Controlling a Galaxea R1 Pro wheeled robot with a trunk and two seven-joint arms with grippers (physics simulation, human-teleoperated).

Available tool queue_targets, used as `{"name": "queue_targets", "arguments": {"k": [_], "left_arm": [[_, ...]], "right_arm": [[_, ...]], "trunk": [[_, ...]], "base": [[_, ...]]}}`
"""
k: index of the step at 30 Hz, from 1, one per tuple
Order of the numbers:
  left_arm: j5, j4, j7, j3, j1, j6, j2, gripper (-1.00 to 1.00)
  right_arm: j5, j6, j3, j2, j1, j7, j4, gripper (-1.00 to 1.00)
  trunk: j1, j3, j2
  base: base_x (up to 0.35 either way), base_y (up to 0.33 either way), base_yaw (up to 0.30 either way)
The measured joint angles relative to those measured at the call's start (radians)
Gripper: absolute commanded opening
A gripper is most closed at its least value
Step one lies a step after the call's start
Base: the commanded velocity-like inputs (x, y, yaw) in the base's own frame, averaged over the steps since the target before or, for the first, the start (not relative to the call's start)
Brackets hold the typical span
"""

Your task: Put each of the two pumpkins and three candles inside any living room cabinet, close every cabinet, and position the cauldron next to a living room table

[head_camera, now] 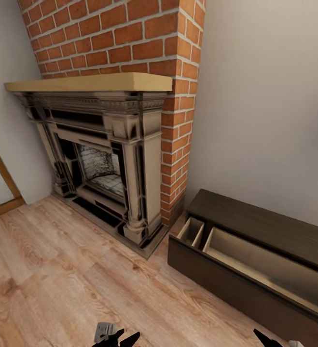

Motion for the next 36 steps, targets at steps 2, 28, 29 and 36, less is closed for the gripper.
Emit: {"name": "queue_targets", "arguments": {"k": [2, 28, 29, 36], "left_arm": [[0.0, -0.002, 0.023, 0.001, 0.0, -0.001, 0.0, 1.0], [0.002, 0.002, 0.524, 0.023, 0.001, -0.001, 0.058, 1.0], [0.002, 0.004, 0.539, 0.023, 0.001, 0.0, 0.057, 1.0], [0.004, 0.012, 0.621, 0.019, 0.001, 0.003, 0.05, 1.0]], "right_arm": [[0.0, 0.0, 0.015, 0.006, 0.0, -0.018, -0.001, 1.0], [-0.003, 0.005, 0.73, 0.294, -0.007, -1.092, -0.247, 1.0], [-0.004, 0.005, 0.765, 0.304, -0.008, -1.13, -0.248, 1.0], [-0.008, 0.0, 0.825, 0.32, -0.01, -1.192, -0.25, 1.0]], "trunk": [[0.0, 0.0, 0.0], [-0.1, 0.081, 0.182], [-0.103, 0.085, 0.189], [-0.13, 0.107, 0.238]], "base": [[-0.002, 0.0, 0.29], [0.0, 0.0, 0.29], [0.0, 0.0, 0.29], [0.0, 0.0, 0.29]]}}
